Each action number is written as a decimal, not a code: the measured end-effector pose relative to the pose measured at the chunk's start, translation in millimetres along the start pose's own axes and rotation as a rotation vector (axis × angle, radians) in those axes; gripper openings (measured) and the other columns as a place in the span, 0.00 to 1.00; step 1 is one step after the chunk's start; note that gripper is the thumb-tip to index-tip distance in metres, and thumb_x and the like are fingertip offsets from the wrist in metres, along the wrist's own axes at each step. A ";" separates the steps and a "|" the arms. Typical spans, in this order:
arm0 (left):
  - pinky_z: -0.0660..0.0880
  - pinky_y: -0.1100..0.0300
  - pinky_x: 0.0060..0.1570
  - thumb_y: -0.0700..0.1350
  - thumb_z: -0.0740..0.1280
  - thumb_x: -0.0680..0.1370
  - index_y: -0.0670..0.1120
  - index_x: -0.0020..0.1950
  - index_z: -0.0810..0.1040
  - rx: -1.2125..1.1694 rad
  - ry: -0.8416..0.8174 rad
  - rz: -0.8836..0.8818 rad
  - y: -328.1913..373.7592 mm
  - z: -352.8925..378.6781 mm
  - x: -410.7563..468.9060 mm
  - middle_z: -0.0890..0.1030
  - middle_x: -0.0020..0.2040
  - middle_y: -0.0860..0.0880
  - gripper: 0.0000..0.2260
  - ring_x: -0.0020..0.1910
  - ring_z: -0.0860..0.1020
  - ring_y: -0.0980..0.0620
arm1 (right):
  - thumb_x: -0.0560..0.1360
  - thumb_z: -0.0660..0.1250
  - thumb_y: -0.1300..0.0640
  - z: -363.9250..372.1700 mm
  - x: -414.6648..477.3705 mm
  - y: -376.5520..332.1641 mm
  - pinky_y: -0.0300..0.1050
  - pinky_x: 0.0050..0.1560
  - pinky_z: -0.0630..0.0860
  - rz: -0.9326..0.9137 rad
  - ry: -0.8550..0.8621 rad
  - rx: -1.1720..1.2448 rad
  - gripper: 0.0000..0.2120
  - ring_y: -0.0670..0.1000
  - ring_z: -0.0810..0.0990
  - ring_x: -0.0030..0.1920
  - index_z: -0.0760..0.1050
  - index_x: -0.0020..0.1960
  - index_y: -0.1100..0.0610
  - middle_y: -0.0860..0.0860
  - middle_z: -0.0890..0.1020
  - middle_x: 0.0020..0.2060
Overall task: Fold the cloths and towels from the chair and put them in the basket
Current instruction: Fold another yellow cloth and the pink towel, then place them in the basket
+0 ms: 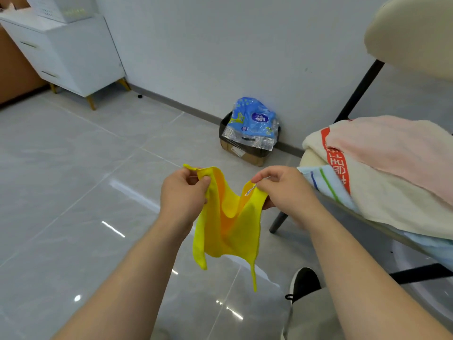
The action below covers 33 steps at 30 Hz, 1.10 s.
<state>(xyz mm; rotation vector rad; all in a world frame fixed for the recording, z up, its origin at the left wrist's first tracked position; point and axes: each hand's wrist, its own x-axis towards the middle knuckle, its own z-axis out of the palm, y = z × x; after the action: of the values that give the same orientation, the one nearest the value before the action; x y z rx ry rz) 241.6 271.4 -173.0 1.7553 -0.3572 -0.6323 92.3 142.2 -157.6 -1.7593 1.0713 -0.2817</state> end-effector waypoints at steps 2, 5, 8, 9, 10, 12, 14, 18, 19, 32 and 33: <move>0.81 0.53 0.35 0.39 0.69 0.79 0.46 0.48 0.80 0.037 -0.001 0.026 3.2 0.4 -2.1 0.80 0.46 0.43 0.03 0.37 0.81 0.50 | 0.75 0.66 0.62 -1.6 -3.4 -1.9 0.52 0.47 0.84 -0.022 -0.034 -0.018 0.08 0.52 0.86 0.35 0.83 0.47 0.53 0.52 0.86 0.36; 0.83 0.49 0.38 0.38 0.68 0.79 0.43 0.51 0.79 0.088 0.003 0.057 5.7 0.9 -3.9 0.80 0.46 0.43 0.02 0.29 0.81 0.54 | 0.75 0.66 0.62 -2.6 -6.1 -1.6 0.53 0.47 0.84 -0.060 -0.067 -0.047 0.09 0.53 0.86 0.35 0.82 0.48 0.52 0.53 0.86 0.35; 0.82 0.44 0.46 0.38 0.69 0.78 0.44 0.52 0.76 0.045 0.009 0.040 6.8 1.1 -5.8 0.82 0.47 0.42 0.04 0.33 0.84 0.47 | 0.75 0.65 0.62 -2.6 -4.9 0.5 0.56 0.48 0.84 -0.066 -0.079 0.002 0.11 0.55 0.87 0.38 0.84 0.46 0.51 0.54 0.86 0.37; 0.82 0.42 0.48 0.38 0.69 0.78 0.46 0.51 0.74 0.010 0.014 0.027 7.0 1.2 -6.8 0.82 0.47 0.43 0.06 0.34 0.85 0.46 | 0.76 0.65 0.63 -2.1 -4.3 0.4 0.57 0.48 0.84 -0.058 -0.078 0.049 0.12 0.56 0.87 0.39 0.85 0.46 0.52 0.55 0.86 0.39; 0.81 0.42 0.50 0.38 0.68 0.78 0.48 0.49 0.71 -0.025 0.018 0.013 7.0 1.3 -7.4 0.82 0.47 0.43 0.08 0.34 0.85 0.45 | 0.76 0.64 0.64 -1.8 -3.9 0.1 0.57 0.48 0.84 -0.049 -0.076 0.102 0.12 0.56 0.87 0.40 0.85 0.45 0.53 0.56 0.87 0.41; 0.81 0.42 0.52 0.36 0.67 0.78 0.48 0.48 0.68 -0.068 0.003 0.005 7.2 1.7 -8.6 0.80 0.45 0.42 0.10 0.35 0.85 0.45 | 0.76 0.62 0.67 -1.5 -4.5 -2.1 0.57 0.50 0.84 -0.023 -0.095 0.212 0.14 0.57 0.87 0.42 0.85 0.47 0.57 0.59 0.86 0.43; 0.81 0.44 0.52 0.33 0.66 0.78 0.47 0.48 0.68 -0.096 -0.023 0.016 9.0 3.3 -11.1 0.77 0.42 0.43 0.12 0.35 0.85 0.47 | 0.75 0.59 0.70 -0.9 -5.5 -3.8 0.55 0.52 0.83 -0.022 -0.155 0.284 0.16 0.57 0.87 0.44 0.83 0.52 0.59 0.60 0.86 0.45; 0.81 0.45 0.54 0.30 0.69 0.74 0.48 0.48 0.69 -0.098 -0.046 0.037 9.6 6.9 -13.2 0.79 0.43 0.46 0.15 0.39 0.84 0.51 | 0.77 0.65 0.69 -0.7 -7.9 -0.6 0.47 0.49 0.83 -0.165 -0.187 0.147 0.15 0.51 0.87 0.44 0.81 0.57 0.54 0.52 0.87 0.43; 0.80 0.45 0.55 0.31 0.71 0.73 0.49 0.49 0.70 -0.070 -0.058 0.039 9.5 7.6 -13.5 0.81 0.45 0.46 0.16 0.43 0.85 0.49 | 0.77 0.67 0.66 -0.8 -8.3 0.4 0.42 0.46 0.82 -0.203 -0.161 0.091 0.12 0.49 0.86 0.43 0.82 0.56 0.54 0.51 0.87 0.41; 0.82 0.51 0.50 0.32 0.74 0.71 0.48 0.61 0.74 -0.058 -0.329 0.119 16.2 19.5 -30.2 0.86 0.48 0.47 0.22 0.47 0.85 0.50 | 0.76 0.72 0.54 4.3 -0.8 9.1 0.33 0.47 0.69 -0.536 0.043 -0.307 0.06 0.43 0.75 0.47 0.85 0.50 0.46 0.41 0.82 0.43; 0.82 0.51 0.50 0.34 0.76 0.72 0.48 0.61 0.74 -0.063 -0.332 0.123 15.8 19.8 -30.4 0.86 0.48 0.47 0.22 0.47 0.85 0.50 | 0.76 0.72 0.55 4.6 -1.6 9.1 0.31 0.46 0.67 -0.527 0.061 -0.305 0.06 0.42 0.74 0.46 0.85 0.49 0.46 0.40 0.81 0.41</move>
<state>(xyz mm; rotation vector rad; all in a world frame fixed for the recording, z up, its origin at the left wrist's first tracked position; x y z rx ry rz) 206.8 267.9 -154.4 1.5549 -0.6621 -0.8379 89.4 145.5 -167.0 -2.3103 0.6991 -0.5182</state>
